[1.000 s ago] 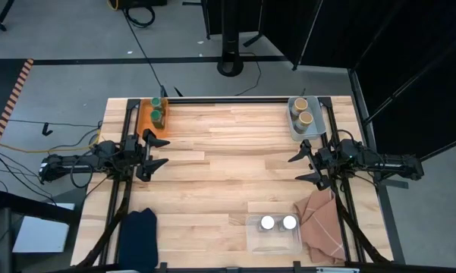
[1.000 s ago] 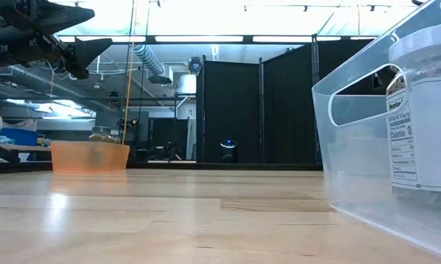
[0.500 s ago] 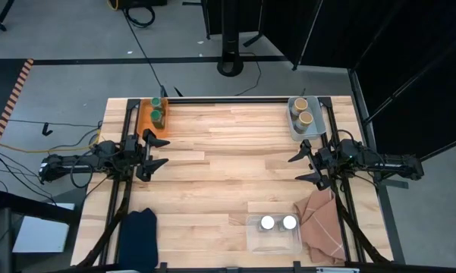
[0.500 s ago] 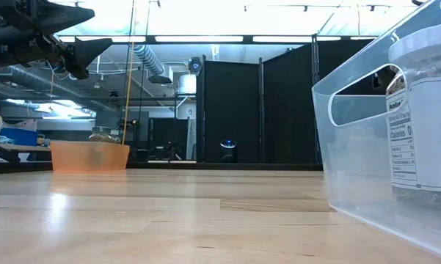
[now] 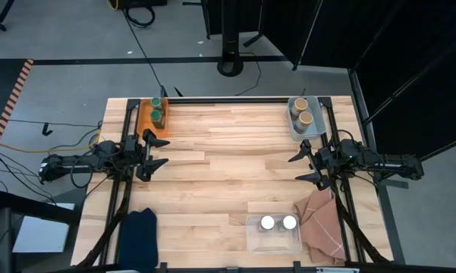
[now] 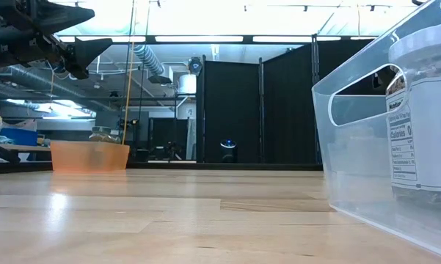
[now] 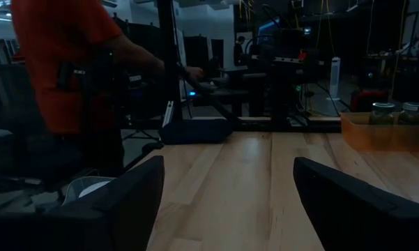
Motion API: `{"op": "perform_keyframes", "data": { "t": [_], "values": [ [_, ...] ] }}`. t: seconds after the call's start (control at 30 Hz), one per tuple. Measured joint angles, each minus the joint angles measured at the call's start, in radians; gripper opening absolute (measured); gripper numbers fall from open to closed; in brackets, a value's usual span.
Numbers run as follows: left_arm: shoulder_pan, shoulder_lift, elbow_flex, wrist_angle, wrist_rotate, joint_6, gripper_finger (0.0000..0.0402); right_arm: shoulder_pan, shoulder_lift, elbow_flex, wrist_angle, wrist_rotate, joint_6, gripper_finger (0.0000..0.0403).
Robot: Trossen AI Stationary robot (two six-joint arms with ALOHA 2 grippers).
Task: Sort spices by type
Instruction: Return to Home Position
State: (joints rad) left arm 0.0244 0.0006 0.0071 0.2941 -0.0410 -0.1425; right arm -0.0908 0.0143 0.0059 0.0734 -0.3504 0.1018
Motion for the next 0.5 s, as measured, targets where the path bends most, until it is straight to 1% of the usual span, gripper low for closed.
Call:
{"op": "perform_keyframes", "data": {
  "t": [0.5],
  "values": [
    [0.0, 0.0, 0.0, 0.0, 0.0, 0.0, 0.0332, 0.0, 0.0, 0.0, 0.0, 0.0, 0.0, 0.0326]
  ]
}}
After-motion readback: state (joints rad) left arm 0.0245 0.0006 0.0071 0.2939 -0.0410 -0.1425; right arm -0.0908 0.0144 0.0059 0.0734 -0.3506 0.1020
